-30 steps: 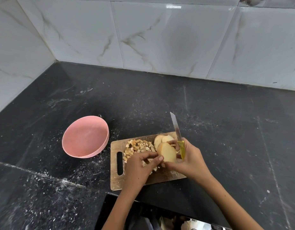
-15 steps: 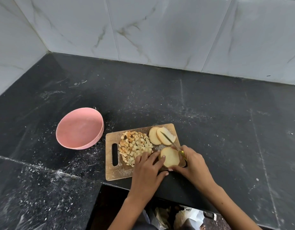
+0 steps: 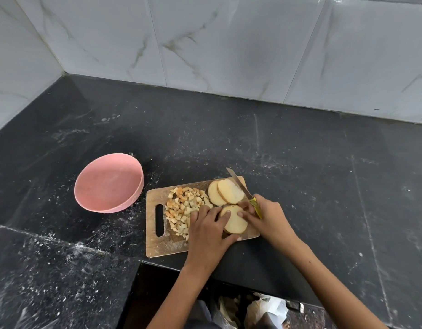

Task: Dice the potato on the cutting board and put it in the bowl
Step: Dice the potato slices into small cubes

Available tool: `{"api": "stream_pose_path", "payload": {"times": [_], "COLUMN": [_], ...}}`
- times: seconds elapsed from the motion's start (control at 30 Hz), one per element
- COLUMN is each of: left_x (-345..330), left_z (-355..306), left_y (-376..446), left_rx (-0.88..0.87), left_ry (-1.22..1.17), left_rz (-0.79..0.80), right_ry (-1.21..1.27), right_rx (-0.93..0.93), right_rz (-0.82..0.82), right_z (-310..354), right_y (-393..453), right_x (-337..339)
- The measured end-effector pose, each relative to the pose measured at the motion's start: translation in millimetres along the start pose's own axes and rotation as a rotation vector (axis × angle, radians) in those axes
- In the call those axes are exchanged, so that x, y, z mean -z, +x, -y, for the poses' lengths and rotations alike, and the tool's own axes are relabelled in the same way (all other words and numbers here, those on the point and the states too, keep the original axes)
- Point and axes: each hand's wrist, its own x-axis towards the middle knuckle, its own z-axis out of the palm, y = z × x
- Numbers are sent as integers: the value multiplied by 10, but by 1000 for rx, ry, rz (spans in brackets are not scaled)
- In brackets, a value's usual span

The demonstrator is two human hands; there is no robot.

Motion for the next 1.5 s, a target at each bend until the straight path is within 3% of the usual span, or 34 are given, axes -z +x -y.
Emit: {"api": "stream_pose_path", "payload": {"times": [0.33, 0.6, 0.87, 1.17, 1.5], "left_x": [77, 116, 168, 141, -43], "left_z": [39, -152, -197, -492, -420], "left_y": [-19, 90, 32, -31, -88], "left_rx": [-5, 108, 98, 131, 144], "left_ry": [14, 27, 14, 177, 144], "left_rz": [-56, 57, 118, 298, 273], "right_ry": [-54, -19, -250, -275, -407], "right_rx": [-24, -145, -138, -175, -335], "right_rz": [-61, 78, 246, 254, 326], "right_z": [13, -101, -133, -20, 200], "right_y": [8, -332, -556, -571, -468], "right_x": [120, 182, 217, 102, -47]}}
